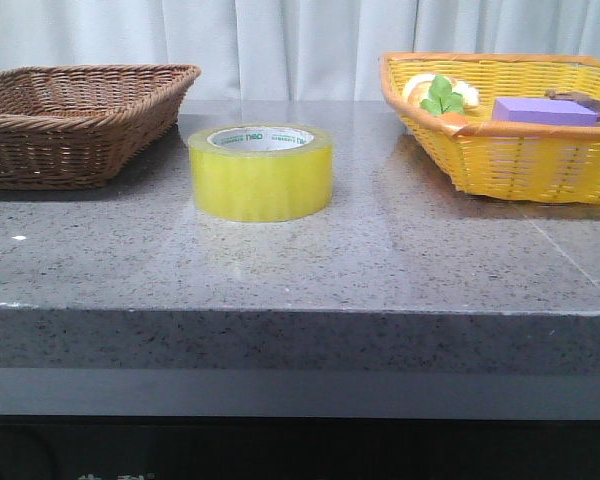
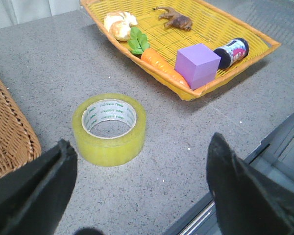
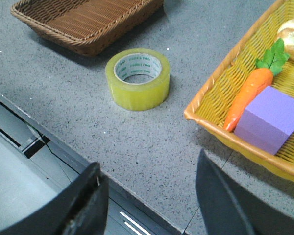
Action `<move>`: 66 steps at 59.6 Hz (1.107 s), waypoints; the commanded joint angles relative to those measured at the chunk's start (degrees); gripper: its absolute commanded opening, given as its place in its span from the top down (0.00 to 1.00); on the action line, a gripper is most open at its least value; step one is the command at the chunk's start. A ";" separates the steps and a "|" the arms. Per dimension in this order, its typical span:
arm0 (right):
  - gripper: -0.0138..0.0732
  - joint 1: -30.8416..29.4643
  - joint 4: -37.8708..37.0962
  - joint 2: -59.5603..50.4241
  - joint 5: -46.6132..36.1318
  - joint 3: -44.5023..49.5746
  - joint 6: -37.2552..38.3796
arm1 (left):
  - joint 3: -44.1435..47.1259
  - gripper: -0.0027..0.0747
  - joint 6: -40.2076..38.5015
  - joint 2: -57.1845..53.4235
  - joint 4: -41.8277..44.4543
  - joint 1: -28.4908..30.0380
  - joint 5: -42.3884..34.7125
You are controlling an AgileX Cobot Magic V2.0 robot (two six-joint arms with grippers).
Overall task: Transfer tape with both arms
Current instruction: 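Open the right gripper and withdraw it from the tape roll, then lower the left gripper onto the tape roll and grasp its rim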
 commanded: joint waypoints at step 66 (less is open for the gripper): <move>0.35 -0.20 0.34 -0.06 -4.83 -1.30 -0.57 | -46.24 0.26 4.40 53.09 3.72 -0.57 23.82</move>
